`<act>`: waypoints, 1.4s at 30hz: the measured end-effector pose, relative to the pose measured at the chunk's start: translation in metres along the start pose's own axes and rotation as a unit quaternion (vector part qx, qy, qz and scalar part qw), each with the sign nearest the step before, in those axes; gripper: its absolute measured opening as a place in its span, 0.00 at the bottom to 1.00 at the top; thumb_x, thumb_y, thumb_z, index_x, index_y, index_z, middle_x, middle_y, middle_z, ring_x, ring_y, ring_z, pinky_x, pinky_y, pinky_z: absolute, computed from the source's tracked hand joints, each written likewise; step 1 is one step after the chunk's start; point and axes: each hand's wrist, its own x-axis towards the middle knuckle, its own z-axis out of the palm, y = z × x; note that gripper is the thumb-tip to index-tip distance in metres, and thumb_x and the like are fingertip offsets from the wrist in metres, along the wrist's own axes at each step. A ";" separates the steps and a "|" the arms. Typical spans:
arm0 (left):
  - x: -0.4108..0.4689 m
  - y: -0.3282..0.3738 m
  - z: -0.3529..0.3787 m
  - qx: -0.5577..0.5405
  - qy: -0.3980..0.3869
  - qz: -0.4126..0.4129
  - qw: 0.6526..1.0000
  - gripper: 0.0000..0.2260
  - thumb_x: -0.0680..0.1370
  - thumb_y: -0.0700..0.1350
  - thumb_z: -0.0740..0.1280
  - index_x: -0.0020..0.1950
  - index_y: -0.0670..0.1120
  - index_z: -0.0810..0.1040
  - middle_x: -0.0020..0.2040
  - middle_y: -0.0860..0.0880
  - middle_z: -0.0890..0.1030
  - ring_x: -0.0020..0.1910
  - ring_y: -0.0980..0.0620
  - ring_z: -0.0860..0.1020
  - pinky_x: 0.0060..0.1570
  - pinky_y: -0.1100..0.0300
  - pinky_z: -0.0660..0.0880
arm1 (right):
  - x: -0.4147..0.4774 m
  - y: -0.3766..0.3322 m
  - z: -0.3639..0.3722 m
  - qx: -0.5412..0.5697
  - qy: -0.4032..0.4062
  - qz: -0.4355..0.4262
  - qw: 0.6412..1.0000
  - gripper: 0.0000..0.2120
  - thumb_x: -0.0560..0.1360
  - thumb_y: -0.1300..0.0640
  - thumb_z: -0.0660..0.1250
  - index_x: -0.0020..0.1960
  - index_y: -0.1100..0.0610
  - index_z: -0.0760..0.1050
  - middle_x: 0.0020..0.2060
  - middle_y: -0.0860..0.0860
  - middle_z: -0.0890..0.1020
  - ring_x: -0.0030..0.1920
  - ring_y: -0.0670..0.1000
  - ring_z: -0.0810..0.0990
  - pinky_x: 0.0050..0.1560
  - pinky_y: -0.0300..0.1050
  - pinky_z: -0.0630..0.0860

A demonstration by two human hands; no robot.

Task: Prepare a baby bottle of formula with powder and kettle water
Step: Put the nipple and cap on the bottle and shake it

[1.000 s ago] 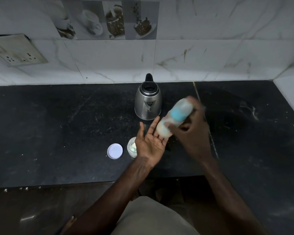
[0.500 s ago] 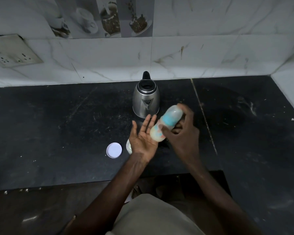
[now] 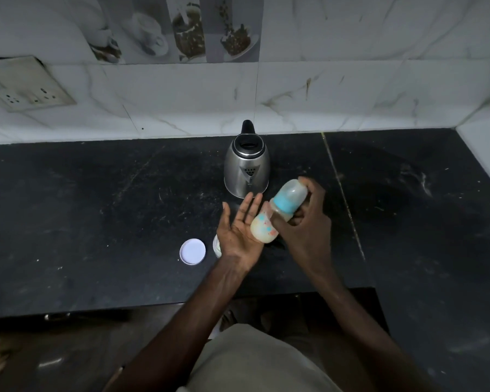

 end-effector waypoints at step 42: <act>0.004 0.022 -0.007 0.024 0.020 0.028 0.999 0.30 0.83 0.64 0.60 0.75 0.44 0.76 0.71 0.44 0.81 0.72 0.44 0.78 0.79 0.48 0.65 | 0.024 0.004 -0.014 0.088 0.061 0.033 0.994 0.33 0.73 0.59 0.79 0.69 0.46 0.64 0.56 0.43 0.80 0.52 0.44 0.85 0.51 0.44 0.85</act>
